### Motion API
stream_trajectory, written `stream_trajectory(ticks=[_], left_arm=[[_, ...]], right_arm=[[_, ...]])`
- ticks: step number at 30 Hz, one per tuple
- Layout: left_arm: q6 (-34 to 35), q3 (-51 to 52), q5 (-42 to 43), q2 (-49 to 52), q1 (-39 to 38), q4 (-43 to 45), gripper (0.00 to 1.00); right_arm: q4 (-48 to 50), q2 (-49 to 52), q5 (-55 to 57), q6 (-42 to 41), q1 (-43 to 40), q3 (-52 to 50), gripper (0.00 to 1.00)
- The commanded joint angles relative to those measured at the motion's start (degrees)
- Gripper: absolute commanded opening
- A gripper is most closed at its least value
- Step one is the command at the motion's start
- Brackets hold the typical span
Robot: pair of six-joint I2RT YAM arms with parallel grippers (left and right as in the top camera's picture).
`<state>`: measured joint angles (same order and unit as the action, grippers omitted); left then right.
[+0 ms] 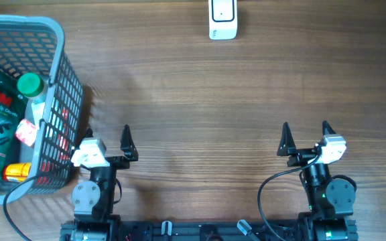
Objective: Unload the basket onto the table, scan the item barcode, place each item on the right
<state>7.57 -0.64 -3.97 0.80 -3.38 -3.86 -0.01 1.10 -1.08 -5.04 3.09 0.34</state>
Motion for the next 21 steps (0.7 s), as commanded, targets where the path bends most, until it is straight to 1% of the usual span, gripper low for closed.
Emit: stream_trajectory(ticks=[1, 10, 11, 15, 16, 21], left_arm=[[-0.98, 0.33, 0.68, -0.39, -0.22, 0.0, 1.0], [-0.96, 0.33, 0.72, -0.42, -0.26, 0.37, 1.0], [-0.96, 0.33, 2.19, -0.42, -0.26, 0.17, 1.0], [-0.94, -0.61, 13.57, -0.39, -0.26, 2.75, 1.0], [-0.92, -1.73, 14.67, -0.39, -0.26, 2.8, 1.0], [-0.74, -8.61, 14.71, -0.26, -0.26, 2.78, 1.0]], right_arm=[[0.15, -0.57, -0.66, 0.5, 0.22, -0.04, 1.0], [0.15, -0.57, -0.66, 0.52, 0.22, -0.04, 1.0], [0.15, -0.57, -0.66, 0.52, 0.22, -0.04, 1.0], [0.15, -0.57, -0.66, 0.52, 0.22, -0.04, 1.0], [0.15, -0.57, -0.66, 0.52, 0.22, -0.04, 1.0], [0.15, -0.57, -0.66, 0.5, 0.22, -0.04, 1.0]])
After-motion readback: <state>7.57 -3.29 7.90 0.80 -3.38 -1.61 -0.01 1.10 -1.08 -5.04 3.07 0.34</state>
